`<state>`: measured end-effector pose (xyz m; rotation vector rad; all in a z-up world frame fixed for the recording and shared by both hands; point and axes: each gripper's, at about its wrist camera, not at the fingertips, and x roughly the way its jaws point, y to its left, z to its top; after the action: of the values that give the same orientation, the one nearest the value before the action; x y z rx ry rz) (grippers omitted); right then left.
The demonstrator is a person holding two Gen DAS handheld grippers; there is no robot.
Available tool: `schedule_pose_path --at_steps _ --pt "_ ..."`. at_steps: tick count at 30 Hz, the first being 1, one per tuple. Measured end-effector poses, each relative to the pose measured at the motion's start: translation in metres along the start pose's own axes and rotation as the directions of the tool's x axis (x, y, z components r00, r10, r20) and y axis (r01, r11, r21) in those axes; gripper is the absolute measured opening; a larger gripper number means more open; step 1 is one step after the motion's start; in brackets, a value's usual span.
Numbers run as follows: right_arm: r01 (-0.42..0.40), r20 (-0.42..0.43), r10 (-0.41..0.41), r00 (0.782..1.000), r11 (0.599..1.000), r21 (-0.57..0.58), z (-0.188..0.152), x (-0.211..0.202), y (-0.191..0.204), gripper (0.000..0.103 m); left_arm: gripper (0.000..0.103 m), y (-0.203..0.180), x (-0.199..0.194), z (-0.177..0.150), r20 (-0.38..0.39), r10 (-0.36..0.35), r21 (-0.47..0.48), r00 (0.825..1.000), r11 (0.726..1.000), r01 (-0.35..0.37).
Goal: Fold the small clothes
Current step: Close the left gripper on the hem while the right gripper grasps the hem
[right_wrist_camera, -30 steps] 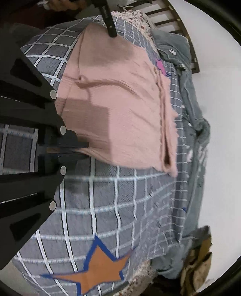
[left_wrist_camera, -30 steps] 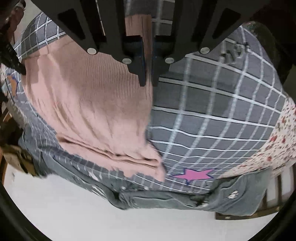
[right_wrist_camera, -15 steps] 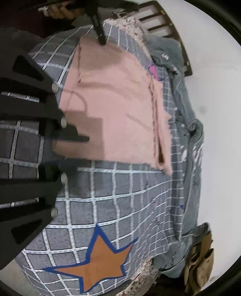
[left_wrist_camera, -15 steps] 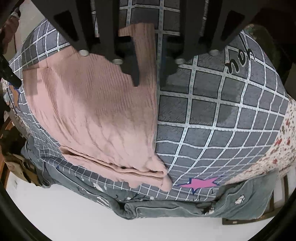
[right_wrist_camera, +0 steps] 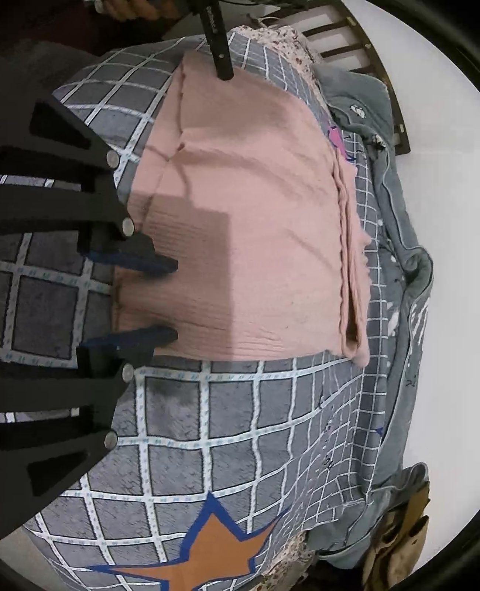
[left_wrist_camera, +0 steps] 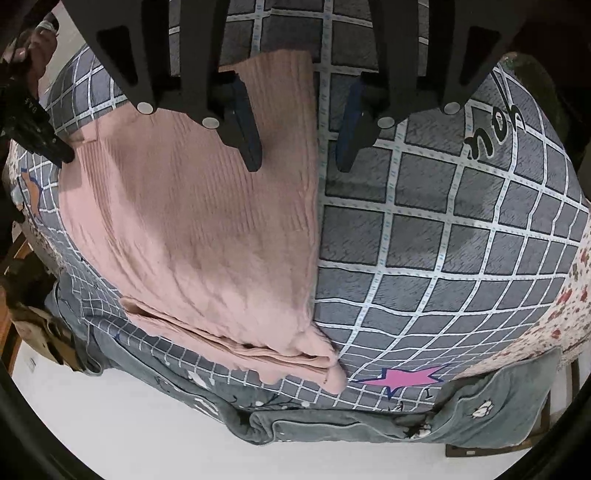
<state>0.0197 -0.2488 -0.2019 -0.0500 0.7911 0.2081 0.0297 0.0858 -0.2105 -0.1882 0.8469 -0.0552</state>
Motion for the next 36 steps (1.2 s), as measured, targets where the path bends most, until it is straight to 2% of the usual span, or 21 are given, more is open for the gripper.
schedule_pose_path --at_steps 4,5,7,8,9,10,11,15,24,36 --pt "-0.019 -0.004 0.019 1.000 0.999 0.026 -0.003 -0.003 -0.006 0.027 0.037 -0.009 -0.001 -0.001 -0.018 0.003 0.031 1.000 1.000 -0.003" --pt "-0.026 -0.007 0.026 1.000 0.999 0.031 -0.003 -0.003 -0.007 0.027 0.030 -0.011 -0.001 -0.002 -0.021 0.008 0.039 1.000 0.999 -0.007" --pt "-0.026 -0.016 0.027 1.000 0.999 0.028 -0.003 -0.003 -0.007 0.027 0.026 -0.013 -0.002 -0.003 -0.029 0.016 0.032 0.999 0.999 -0.015" --pt "-0.024 -0.020 0.025 0.999 0.999 0.027 -0.002 -0.003 -0.006 0.026 0.018 -0.012 -0.003 -0.002 -0.035 0.000 0.012 0.999 1.000 0.000" --pt "-0.024 -0.023 0.024 0.999 0.999 0.026 -0.001 -0.003 -0.006 0.022 0.014 -0.010 -0.003 -0.002 -0.038 -0.017 -0.007 0.999 1.000 0.017" --pt "-0.026 -0.026 0.026 0.999 0.999 0.023 -0.001 -0.003 -0.005 0.008 0.010 -0.007 -0.004 -0.002 -0.039 -0.034 -0.032 0.999 0.999 0.033" --pt "-0.035 -0.032 0.035 0.999 0.999 0.023 0.000 -0.004 -0.005 0.006 0.009 -0.005 -0.006 -0.001 -0.039 -0.043 -0.049 0.998 0.998 0.041" --pt "-0.067 -0.018 0.069 0.997 0.996 0.063 0.002 -0.015 -0.011 0.004 0.008 -0.002 -0.015 0.001 -0.024 -0.059 -0.084 0.998 0.995 0.056" --pt "-0.170 0.096 0.156 0.983 0.972 0.162 0.018 -0.057 -0.029 0.004 0.007 0.011 -0.050 0.011 0.039 -0.127 -0.167 0.991 0.977 0.131" --pt "-0.207 0.136 0.182 0.974 0.958 0.201 0.016 -0.086 -0.032 0.003 0.006 0.005 -0.092 0.010 0.106 -0.108 -0.133 0.988 0.984 0.122"
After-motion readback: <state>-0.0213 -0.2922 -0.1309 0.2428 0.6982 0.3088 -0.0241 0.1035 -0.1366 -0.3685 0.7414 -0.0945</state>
